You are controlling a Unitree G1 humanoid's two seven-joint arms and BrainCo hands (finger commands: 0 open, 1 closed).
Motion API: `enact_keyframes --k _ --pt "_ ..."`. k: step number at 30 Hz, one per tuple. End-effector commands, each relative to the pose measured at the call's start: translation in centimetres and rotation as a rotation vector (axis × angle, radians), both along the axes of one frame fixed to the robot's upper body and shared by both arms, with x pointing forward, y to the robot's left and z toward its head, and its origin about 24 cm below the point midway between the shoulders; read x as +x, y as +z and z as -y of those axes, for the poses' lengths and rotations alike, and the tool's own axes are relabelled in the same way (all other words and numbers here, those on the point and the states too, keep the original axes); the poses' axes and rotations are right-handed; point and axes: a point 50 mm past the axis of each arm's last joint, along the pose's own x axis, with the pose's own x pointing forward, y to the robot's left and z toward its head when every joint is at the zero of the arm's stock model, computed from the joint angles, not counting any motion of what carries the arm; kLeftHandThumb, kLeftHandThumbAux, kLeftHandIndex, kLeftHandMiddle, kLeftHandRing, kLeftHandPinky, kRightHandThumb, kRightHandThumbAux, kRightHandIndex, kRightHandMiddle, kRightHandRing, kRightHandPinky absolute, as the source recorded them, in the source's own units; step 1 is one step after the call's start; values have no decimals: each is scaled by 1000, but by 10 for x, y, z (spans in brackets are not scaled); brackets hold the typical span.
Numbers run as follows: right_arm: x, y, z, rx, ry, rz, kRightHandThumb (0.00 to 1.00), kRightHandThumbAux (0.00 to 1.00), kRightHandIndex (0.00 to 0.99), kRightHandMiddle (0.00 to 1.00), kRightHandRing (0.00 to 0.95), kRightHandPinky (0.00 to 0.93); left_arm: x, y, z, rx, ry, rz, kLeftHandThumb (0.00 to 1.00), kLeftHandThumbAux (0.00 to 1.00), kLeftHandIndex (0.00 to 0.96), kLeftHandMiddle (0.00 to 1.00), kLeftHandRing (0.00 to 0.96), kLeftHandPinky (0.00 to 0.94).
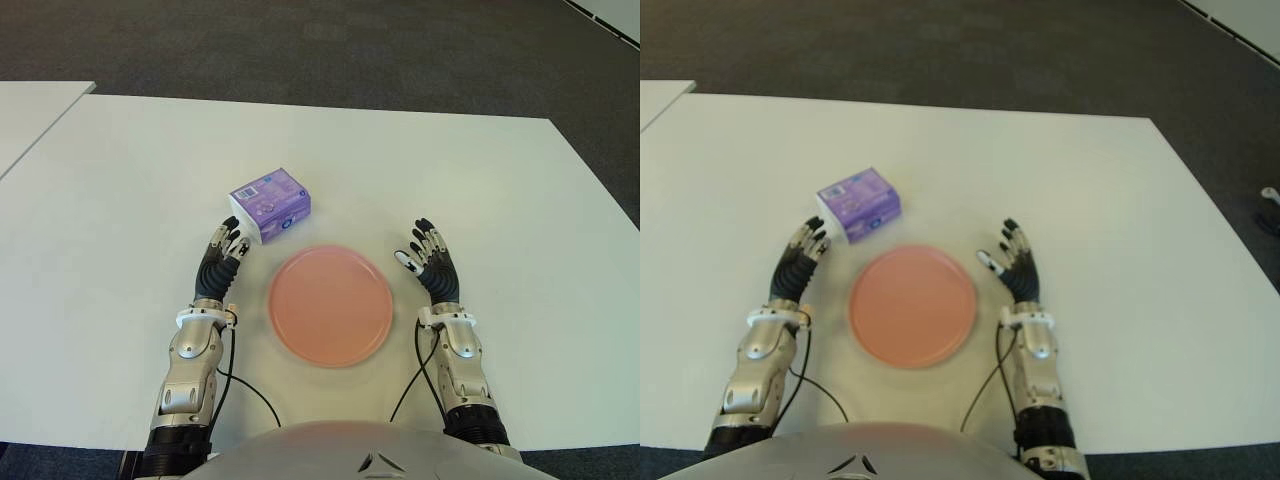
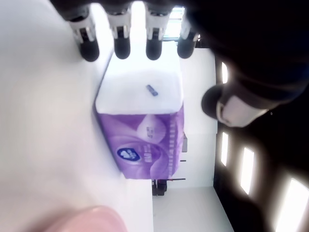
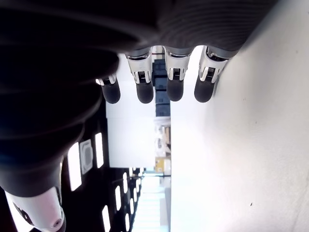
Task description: Put the tissue paper into the plate.
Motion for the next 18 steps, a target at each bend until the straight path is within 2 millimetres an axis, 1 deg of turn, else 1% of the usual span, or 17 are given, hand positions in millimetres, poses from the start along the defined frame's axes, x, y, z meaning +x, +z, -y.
enact_keyframes --k 1,11,13,15,16,18 --pt "-15 -25 0 22 -11 -145 8 714 0 0 0 0 -2 -5 1 -8 -14 -29 0 528 0 0 0 0" --pt "-13 -25 -1 23 -12 -145 15 715 0 0 0 0 0 -5 0 12 -19 -20 0 519 0 0 0 0" --pt "-13 -25 -1 23 -13 -145 16 716 0 0 0 0 1 -3 -4 38 -14 -1 0 519 0 0 0 0" --pt "-12 -25 -1 23 -14 -144 17 717 0 0 0 0 4 3 -12 70 -6 29 0 520 0 0 0 0" --pt "-11 -25 -1 22 -14 -144 17 717 0 0 0 0 11 23 -23 133 10 107 0 520 0 0 0 0" --pt "-11 -26 -1 20 -13 -144 17 716 0 0 0 0 20 54 -37 231 39 231 0 516 0 0 0 0"
